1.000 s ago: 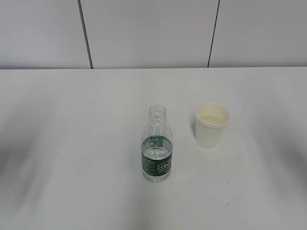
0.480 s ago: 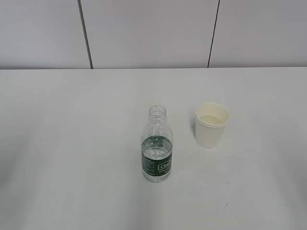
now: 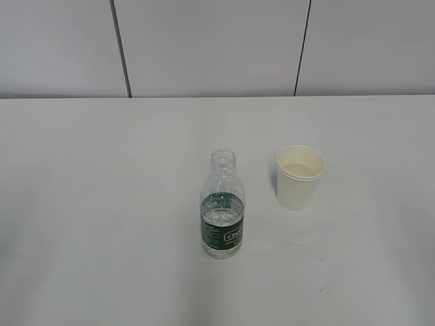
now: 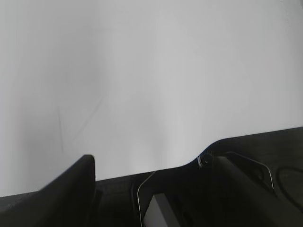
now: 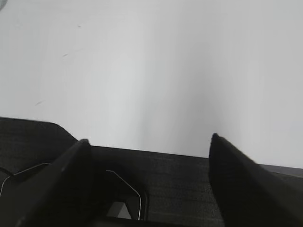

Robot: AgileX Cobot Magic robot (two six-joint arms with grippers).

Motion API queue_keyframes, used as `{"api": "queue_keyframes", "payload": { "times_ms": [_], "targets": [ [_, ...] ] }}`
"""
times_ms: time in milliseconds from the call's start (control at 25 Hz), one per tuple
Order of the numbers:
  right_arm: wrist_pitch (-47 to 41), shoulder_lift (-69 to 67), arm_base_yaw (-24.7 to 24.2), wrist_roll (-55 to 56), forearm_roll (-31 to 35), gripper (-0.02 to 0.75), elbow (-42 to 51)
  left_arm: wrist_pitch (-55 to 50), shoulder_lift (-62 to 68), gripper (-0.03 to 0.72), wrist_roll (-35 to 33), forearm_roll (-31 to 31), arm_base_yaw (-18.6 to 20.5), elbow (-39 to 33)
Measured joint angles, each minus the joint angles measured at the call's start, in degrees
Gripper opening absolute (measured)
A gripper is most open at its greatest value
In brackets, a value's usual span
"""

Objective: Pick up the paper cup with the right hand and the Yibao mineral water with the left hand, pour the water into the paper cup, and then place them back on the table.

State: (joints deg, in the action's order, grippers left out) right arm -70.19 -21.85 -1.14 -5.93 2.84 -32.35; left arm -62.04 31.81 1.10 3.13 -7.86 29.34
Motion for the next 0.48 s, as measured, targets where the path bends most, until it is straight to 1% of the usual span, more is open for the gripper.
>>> {"api": "queue_keyframes", "payload": {
  "times_ms": [480],
  "targets": [
    [0.0,5.03,0.0,-0.11,0.6,0.594,2.41,-0.51,-20.98,0.468,-0.17,0.0,0.0,0.0]
  ]
}}
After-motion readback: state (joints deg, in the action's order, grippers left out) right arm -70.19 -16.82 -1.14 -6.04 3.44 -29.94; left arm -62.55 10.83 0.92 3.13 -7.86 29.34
